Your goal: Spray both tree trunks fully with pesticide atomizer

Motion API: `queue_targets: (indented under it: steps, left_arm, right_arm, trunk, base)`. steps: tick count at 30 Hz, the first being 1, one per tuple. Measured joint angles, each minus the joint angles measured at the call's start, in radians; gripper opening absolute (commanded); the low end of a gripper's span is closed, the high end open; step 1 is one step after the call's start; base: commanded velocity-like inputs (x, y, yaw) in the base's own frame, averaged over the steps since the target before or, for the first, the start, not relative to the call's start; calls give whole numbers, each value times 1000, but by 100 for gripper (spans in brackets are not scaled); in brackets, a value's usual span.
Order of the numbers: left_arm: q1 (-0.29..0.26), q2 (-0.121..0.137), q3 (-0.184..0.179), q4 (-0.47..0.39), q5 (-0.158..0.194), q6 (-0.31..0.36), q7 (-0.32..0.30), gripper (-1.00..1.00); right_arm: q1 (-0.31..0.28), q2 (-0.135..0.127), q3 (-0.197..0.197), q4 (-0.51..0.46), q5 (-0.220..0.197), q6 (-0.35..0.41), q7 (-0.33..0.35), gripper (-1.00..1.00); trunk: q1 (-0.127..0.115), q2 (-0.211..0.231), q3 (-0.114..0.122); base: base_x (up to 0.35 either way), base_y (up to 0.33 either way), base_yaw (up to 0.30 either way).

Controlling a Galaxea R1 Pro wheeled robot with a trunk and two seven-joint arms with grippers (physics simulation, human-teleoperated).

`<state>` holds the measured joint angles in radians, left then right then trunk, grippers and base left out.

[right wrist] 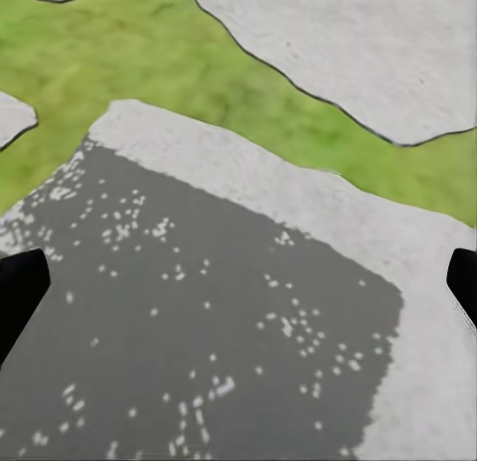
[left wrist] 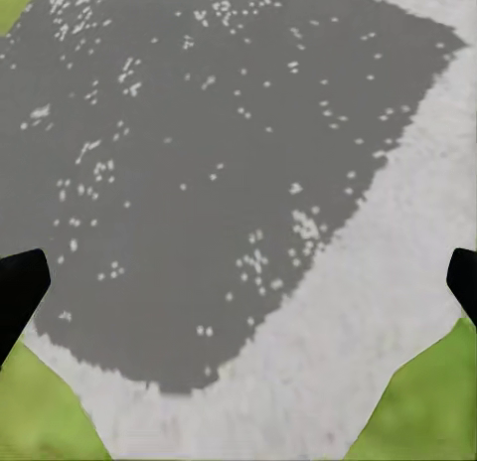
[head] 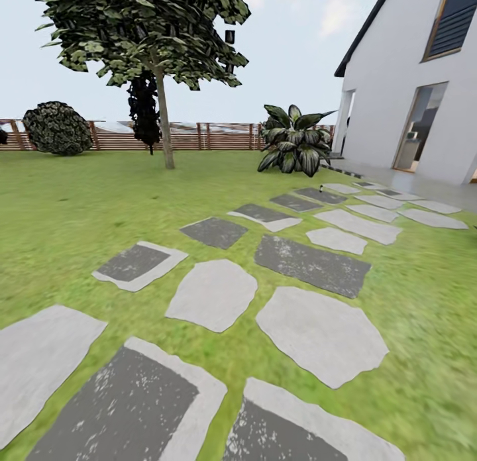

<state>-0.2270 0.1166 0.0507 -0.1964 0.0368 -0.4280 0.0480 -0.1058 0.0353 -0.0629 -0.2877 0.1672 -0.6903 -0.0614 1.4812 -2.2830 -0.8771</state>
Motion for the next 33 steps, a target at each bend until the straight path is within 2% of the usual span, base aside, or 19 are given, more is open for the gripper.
queue_targets:
  steps: [19,29,33]
  left_arm:
    - [0,0,1,0,0,0,0,100]
    - [0,0,1,0,0,0,0,100]
    - [0,0,1,0,0,0,0,100]
  right_arm:
    - [0,0,0,-1,0,0,0,100]
    - [0,0,0,-1,0,0,0,100]
    - [0,0,0,-1,0,0,0,100]
  trunk:
    - [0,0,0]
    - [0,0,0]
    - [0,0,0]
  base:
    - [339,0,-4]
    - [339,0,-206]
    - [339,0,-62]
